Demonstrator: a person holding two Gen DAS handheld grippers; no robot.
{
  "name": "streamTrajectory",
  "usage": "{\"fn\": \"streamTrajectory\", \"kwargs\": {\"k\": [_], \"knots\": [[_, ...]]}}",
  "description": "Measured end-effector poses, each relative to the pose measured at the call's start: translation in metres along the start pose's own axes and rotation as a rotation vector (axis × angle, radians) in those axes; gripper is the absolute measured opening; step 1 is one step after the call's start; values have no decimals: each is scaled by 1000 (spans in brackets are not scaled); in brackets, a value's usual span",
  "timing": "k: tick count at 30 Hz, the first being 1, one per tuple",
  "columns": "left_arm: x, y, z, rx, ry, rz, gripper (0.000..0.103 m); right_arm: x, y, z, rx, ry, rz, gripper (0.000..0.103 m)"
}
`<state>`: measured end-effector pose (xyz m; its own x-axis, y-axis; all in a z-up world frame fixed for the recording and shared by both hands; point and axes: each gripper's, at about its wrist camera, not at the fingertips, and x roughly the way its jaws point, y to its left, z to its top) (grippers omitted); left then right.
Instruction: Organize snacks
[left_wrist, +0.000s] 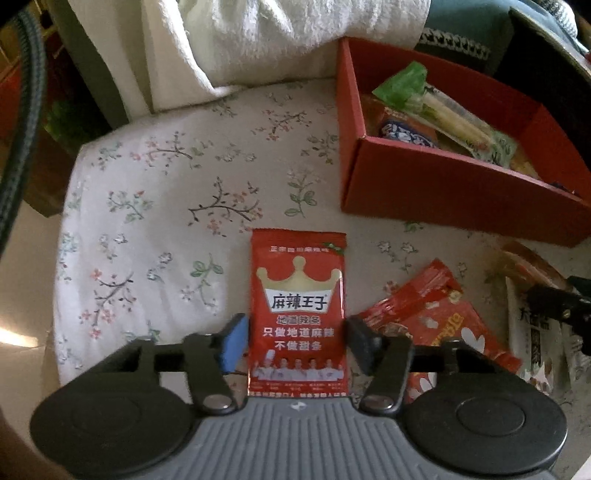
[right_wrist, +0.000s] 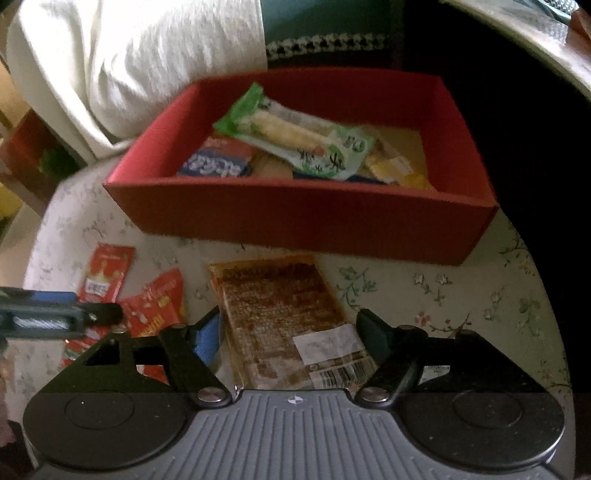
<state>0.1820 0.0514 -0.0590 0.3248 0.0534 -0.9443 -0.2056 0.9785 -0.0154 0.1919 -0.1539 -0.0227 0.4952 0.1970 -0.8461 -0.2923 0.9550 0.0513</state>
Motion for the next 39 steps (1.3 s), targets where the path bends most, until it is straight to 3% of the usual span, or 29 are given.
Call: {"fn": "streamTrajectory", "kwargs": {"k": [4, 5, 6, 8, 14, 21, 28, 30, 33, 36, 39], "knots": [[-4, 14, -2, -41, 9, -42, 39, -7, -2, 1, 12, -20, 29, 78], [-6, 18, -3, -52, 11, -52, 39, -9, -3, 2, 17, -26, 41, 67], [-7, 20, -4, -60, 13, -57, 39, -12, -5, 3, 32, -29, 63, 46], [-8, 23, -5, -71, 9, -53, 38, -13, -8, 6, 67, -21, 119, 44], [-16, 25, -6, -87, -2, -88, 38, -7, 2, 4, 21, -13, 86, 44], [-25, 28, -6, -88, -22, -128, 38, -19, -9, 6, 64, -51, 104, 33], [-19, 27, -7, -91, 22, -184, 38, -9, -23, 3, 72, -24, 48, 55], [-20, 25, -7, -79, 19, -187, 38, -4, -21, 3, 63, -14, 29, 70], [-21, 24, -8, -70, 21, -197, 38, 10, -16, 4, 15, 22, 4, 83], [-19, 23, -8, -61, 30, -198, 38, 24, -16, 4, -15, 49, -11, 89], [-16, 23, -9, -60, 40, -199, 38, 24, -18, 10, 16, 36, 2, 82]]}}
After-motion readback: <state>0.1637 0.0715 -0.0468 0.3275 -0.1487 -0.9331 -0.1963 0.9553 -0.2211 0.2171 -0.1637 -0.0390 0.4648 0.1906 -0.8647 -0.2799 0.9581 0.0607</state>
